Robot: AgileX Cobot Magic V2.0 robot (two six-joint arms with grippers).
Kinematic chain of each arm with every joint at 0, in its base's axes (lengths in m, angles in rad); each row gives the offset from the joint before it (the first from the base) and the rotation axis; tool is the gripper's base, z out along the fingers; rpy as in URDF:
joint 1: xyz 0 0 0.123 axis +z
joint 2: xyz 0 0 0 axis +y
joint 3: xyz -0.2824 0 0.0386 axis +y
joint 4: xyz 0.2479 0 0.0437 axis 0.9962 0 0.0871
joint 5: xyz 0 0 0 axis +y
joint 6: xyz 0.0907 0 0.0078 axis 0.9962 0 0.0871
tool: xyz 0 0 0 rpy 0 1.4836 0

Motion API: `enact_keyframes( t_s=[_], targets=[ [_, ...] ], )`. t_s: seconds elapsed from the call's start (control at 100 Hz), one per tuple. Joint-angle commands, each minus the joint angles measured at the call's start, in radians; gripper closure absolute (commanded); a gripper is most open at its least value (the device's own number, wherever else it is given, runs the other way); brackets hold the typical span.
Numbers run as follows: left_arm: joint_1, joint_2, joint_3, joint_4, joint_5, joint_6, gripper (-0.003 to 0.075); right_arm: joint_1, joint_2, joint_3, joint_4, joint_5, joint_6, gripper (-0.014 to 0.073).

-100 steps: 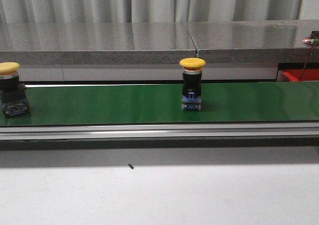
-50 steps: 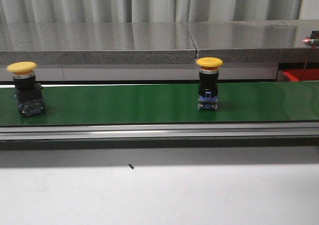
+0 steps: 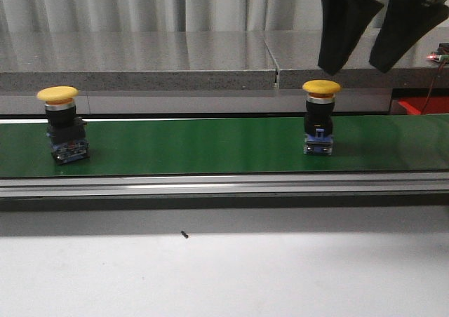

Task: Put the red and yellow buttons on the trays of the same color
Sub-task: 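Lower the right gripper onto the first yellow button at the belt's end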

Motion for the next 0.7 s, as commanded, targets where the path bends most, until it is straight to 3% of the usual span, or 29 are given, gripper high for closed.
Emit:
enact_keyframes(
  t_s=[0.0, 0.25, 0.5, 0.59, 0.69],
  targets=[
    [-0.009, 0.006, -0.028, -0.026, -0.06, 0.0, 0.0741, 0.0, -0.007, -0.044, 0.013, -0.039, 0.0, 0.0053],
    [-0.009, 0.006, -0.028, -0.026, -0.06, 0.0, 0.0741, -0.007, 0.057, -0.05, 0.007, -0.125, 0.0, 0.0072],
    [-0.009, 0.006, -0.028, -0.026, -0.06, 0.0, 0.0741, -0.01, 0.068, -0.05, -0.014, -0.128, 0.0, 0.0435],
    [-0.009, 0.006, -0.028, -0.026, -0.06, 0.0, 0.0741, -0.01, 0.059, -0.05, -0.014, -0.126, 0.0, 0.0498],
    [-0.009, 0.006, -0.028, -0.026, -0.06, 0.0, 0.0741, -0.011, 0.024, -0.05, -0.014, -0.128, 0.0, 0.0504]
  ],
)
